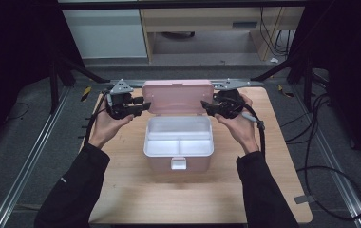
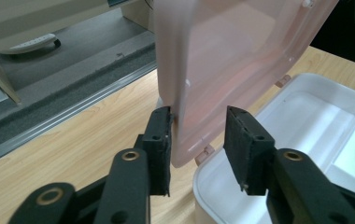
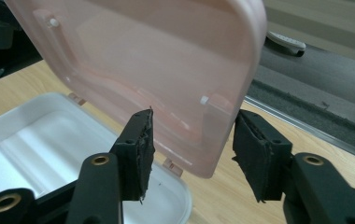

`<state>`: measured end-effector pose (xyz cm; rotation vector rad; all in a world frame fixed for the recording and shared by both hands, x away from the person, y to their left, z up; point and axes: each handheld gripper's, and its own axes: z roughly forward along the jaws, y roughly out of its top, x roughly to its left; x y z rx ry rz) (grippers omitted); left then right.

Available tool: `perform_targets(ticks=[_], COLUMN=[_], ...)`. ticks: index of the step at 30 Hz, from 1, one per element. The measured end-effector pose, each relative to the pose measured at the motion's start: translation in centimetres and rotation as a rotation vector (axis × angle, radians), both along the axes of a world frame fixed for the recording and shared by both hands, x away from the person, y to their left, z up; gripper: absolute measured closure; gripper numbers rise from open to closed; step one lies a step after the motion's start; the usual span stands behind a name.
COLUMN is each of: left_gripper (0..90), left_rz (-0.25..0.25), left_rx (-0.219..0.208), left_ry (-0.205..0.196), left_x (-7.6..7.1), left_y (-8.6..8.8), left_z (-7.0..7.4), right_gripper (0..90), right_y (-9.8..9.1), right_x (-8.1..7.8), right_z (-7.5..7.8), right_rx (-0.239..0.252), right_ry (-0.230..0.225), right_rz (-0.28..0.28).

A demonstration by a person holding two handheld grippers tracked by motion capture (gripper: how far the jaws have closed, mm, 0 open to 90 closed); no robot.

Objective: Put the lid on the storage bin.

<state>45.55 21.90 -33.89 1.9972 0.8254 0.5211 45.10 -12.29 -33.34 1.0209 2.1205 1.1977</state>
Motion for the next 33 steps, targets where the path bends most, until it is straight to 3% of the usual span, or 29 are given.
perform_targets(ticks=[15, 25, 33], left_gripper=[72.5, 71.5, 68.4], left_rz=[-0.037, -0.034, -0.035], left_rx=[-0.001, 0.012, 0.023], left_ry=[-0.003, -0.001, 0.018], left_x=[-3.0, -4.5, -5.8], left_y=[0.7, 1.1, 1.7], left_z=[-1.5, -2.3, -3.8], right_gripper=[71.7, 70.6, 62.6], right_y=[-1.4, -2.0, -3.2], right_x=[-2.5, -4.3, -5.8], right_z=[-1.2, -2.3, -3.6], right_rx=[0.003, -0.011, -0.027], right_ry=[-0.015, -0.002, 0.024], right_rz=[0.038, 0.075, 0.075])
